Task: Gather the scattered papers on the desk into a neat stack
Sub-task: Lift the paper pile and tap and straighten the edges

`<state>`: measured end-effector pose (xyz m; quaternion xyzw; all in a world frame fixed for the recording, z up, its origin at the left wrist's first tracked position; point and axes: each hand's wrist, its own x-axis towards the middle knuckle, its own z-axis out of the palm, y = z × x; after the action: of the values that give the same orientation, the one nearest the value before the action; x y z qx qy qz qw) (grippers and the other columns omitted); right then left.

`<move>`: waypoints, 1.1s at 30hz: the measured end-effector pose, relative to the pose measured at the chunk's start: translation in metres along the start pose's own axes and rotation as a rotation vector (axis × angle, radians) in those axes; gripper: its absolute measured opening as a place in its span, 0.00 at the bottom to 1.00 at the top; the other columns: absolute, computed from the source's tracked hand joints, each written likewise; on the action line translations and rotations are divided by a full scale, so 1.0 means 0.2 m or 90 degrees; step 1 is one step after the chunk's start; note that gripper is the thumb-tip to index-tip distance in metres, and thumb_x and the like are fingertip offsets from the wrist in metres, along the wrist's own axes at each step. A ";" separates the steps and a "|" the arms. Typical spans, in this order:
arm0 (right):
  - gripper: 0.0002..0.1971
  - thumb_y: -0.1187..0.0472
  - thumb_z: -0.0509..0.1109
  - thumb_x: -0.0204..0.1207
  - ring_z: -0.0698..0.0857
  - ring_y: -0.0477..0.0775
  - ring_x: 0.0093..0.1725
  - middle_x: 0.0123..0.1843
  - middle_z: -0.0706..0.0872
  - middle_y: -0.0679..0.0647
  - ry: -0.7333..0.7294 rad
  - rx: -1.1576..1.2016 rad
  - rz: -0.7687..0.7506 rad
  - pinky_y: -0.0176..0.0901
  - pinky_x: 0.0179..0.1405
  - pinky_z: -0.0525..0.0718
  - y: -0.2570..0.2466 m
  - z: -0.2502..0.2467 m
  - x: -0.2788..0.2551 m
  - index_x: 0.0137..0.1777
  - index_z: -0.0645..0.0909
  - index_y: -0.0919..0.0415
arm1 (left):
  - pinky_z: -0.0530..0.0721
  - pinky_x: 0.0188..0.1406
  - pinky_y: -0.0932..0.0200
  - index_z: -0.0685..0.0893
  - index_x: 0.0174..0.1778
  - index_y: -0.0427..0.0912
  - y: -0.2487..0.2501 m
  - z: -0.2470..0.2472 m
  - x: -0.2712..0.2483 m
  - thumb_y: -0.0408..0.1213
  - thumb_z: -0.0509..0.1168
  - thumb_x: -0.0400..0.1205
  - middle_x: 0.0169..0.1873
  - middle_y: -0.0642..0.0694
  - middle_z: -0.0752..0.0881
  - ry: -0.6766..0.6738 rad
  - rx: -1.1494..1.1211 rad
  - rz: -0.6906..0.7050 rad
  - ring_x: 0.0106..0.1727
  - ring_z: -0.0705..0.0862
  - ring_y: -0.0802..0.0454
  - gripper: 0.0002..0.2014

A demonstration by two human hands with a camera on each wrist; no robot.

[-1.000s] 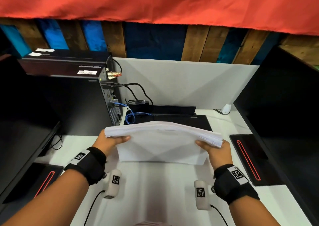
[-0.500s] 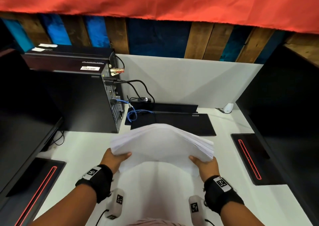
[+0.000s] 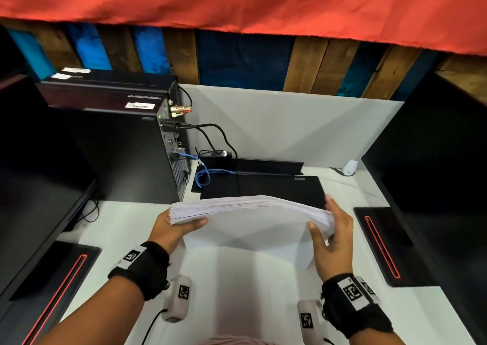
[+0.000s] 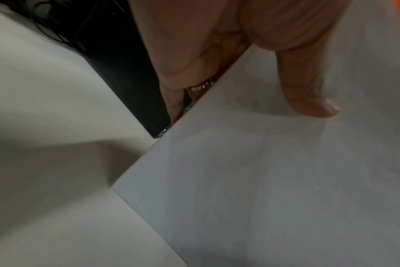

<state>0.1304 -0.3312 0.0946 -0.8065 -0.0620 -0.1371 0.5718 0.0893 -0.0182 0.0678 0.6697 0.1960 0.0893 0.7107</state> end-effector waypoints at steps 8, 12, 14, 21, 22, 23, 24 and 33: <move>0.21 0.60 0.74 0.74 0.59 0.25 0.72 0.77 0.55 0.35 -0.018 -0.084 -0.022 0.08 0.60 0.61 0.04 0.05 -0.04 0.63 0.80 0.36 | 0.84 0.45 0.72 0.84 0.61 0.39 -0.05 0.00 0.03 0.25 0.81 0.61 0.53 0.45 0.90 0.001 0.000 0.007 0.53 0.89 0.55 0.30; 0.26 0.61 0.76 0.71 0.66 0.39 0.71 0.78 0.57 0.44 -0.012 -0.091 0.009 0.14 0.61 0.64 0.04 0.05 -0.04 0.67 0.76 0.40 | 0.85 0.52 0.58 0.86 0.58 0.41 -0.08 -0.03 0.04 0.33 0.86 0.52 0.50 0.45 0.92 -0.030 -0.008 -0.039 0.53 0.90 0.51 0.36; 0.28 0.61 0.77 0.71 0.65 0.26 0.67 0.75 0.58 0.41 -0.013 -0.071 0.029 0.30 0.66 0.67 0.04 0.05 -0.05 0.68 0.73 0.38 | 0.84 0.52 0.58 0.87 0.56 0.42 -0.08 -0.02 0.03 0.31 0.85 0.54 0.49 0.47 0.92 -0.026 0.002 -0.041 0.51 0.90 0.54 0.32; 0.40 0.64 0.77 0.71 0.71 0.27 0.63 0.66 0.69 0.43 -0.028 -0.055 0.068 0.39 0.65 0.72 0.05 0.04 -0.05 0.75 0.64 0.33 | 0.83 0.58 0.55 0.89 0.53 0.41 -0.07 -0.04 0.03 0.29 0.83 0.60 0.49 0.47 0.92 -0.074 0.031 -0.040 0.51 0.90 0.54 0.25; 0.39 0.63 0.77 0.71 0.73 0.32 0.62 0.65 0.68 0.45 -0.044 -0.068 0.072 0.38 0.63 0.71 0.04 0.04 -0.05 0.75 0.64 0.31 | 0.83 0.57 0.58 0.89 0.54 0.41 -0.06 -0.05 0.03 0.35 0.84 0.58 0.49 0.48 0.92 -0.100 0.041 -0.038 0.51 0.90 0.56 0.27; 0.39 0.62 0.77 0.71 0.73 0.38 0.61 0.65 0.68 0.47 -0.054 -0.079 0.072 0.37 0.62 0.71 0.04 0.04 -0.05 0.74 0.64 0.30 | 0.83 0.54 0.62 0.89 0.54 0.42 -0.06 -0.06 0.03 0.42 0.86 0.53 0.50 0.49 0.92 -0.124 0.045 -0.038 0.52 0.89 0.58 0.32; 0.39 0.62 0.77 0.71 0.73 0.40 0.60 0.65 0.67 0.48 -0.053 -0.080 0.071 0.36 0.61 0.70 0.04 0.04 -0.04 0.74 0.64 0.30 | 0.83 0.51 0.67 0.89 0.54 0.42 -0.06 -0.06 0.03 0.48 0.86 0.48 0.50 0.50 0.92 -0.136 0.049 -0.038 0.52 0.89 0.59 0.37; 0.36 0.66 0.79 0.68 0.70 0.18 0.59 0.64 0.69 0.45 -0.028 -0.079 0.054 0.20 0.57 0.70 0.04 0.04 -0.02 0.69 0.70 0.34 | 0.83 0.40 0.76 0.88 0.50 0.40 -0.05 -0.06 0.03 0.27 0.81 0.64 0.41 0.53 0.93 -0.144 0.063 -0.067 0.48 0.89 0.57 0.19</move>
<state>0.1294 -0.3269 0.0843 -0.8450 -0.0319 -0.0986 0.5246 0.0884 -0.0049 0.0573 0.6987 0.1537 -0.0338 0.6979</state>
